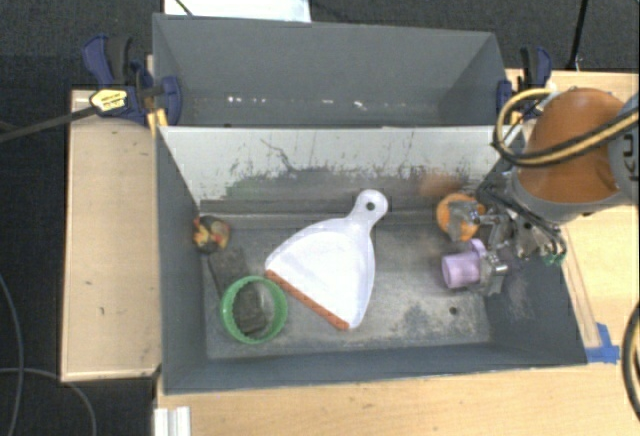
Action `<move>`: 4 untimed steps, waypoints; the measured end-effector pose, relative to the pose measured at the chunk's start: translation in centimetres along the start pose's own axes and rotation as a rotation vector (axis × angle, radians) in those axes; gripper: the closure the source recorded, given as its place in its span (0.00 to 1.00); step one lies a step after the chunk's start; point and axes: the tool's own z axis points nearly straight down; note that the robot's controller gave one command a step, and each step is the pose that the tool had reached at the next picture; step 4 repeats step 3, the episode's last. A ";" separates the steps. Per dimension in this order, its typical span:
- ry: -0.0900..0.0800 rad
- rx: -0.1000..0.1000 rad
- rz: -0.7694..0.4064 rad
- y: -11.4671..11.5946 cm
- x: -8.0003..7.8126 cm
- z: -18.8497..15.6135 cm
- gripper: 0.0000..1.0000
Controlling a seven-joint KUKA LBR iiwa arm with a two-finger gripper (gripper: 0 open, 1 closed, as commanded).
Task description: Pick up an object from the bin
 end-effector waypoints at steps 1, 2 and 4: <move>0.002 -0.001 0.012 -0.2 0.3 1.5 1.00; 0.002 0.000 0.013 -0.3 0.3 1.2 1.00; 0.004 0.000 0.034 0.3 2.8 -10.1 1.00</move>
Offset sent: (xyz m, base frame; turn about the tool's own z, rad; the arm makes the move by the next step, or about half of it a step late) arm 0.0000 0.0000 0.0000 0.0000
